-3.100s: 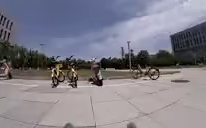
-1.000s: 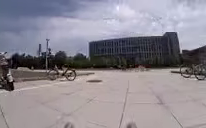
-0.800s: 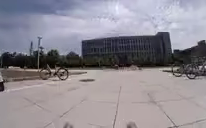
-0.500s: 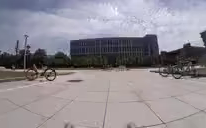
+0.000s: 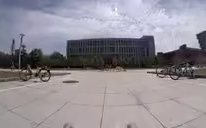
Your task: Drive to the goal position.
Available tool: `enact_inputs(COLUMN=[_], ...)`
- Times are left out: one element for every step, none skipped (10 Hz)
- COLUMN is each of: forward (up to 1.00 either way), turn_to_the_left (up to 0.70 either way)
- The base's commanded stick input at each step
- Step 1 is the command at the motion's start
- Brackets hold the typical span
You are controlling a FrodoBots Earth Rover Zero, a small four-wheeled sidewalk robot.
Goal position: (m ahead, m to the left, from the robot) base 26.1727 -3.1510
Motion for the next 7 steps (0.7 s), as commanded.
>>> enact_inputs(forward=[0.45,0.45,0.45,0.45,0.45,0.45,0.45], turn_to_the_left=[0.00,0.00,0.00,0.00,0.00,0.00,0.00])
